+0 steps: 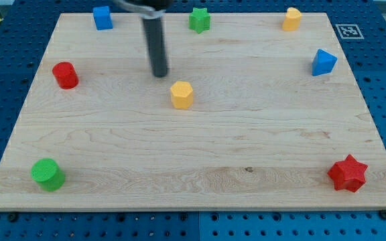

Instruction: Move the yellow hexagon to the bottom center

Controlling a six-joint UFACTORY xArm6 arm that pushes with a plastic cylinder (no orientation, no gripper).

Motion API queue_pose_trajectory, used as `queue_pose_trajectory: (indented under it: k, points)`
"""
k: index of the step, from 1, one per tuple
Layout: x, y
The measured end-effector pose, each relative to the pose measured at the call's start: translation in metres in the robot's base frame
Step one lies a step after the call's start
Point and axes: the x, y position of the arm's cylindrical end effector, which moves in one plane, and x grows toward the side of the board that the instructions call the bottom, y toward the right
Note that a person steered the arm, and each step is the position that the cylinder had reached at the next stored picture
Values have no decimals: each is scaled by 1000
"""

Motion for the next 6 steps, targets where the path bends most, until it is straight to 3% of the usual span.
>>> queue_pose_trajectory:
  k: [1, 6]
  points:
    - [40, 16]
    - [55, 21]
